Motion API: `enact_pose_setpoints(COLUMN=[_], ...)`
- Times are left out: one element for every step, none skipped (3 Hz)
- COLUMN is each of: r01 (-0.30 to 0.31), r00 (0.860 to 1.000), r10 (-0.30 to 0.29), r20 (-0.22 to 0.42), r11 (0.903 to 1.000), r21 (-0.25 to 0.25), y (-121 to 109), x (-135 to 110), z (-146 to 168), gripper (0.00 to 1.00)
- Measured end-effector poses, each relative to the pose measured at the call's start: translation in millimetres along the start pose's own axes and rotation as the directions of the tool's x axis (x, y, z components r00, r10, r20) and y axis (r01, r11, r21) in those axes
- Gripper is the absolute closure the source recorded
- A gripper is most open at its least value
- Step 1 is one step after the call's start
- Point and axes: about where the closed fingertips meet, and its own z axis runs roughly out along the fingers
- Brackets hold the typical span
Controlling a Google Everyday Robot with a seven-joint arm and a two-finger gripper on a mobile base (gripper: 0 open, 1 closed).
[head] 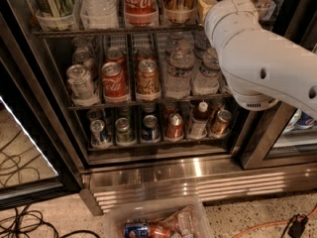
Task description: Pick pepsi can from top shelf of fridge
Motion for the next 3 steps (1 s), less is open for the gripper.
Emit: enact_pose_setpoints(r01=[-0.034,-0.036,-0.036], r00=[0.999,0.999,0.999], r10=[0.034,0.036,0.036], r20=[-0.003,-0.003,-0.002], r11=[0.9994,0.9993,0.9993], r21=[0.004,0.005,0.007], y=[1.4,0.9,3.2], x=[-0.1,0.2,2.4], z=[3.5,3.1,4.3], gripper=[0.38,0.57,0.80])
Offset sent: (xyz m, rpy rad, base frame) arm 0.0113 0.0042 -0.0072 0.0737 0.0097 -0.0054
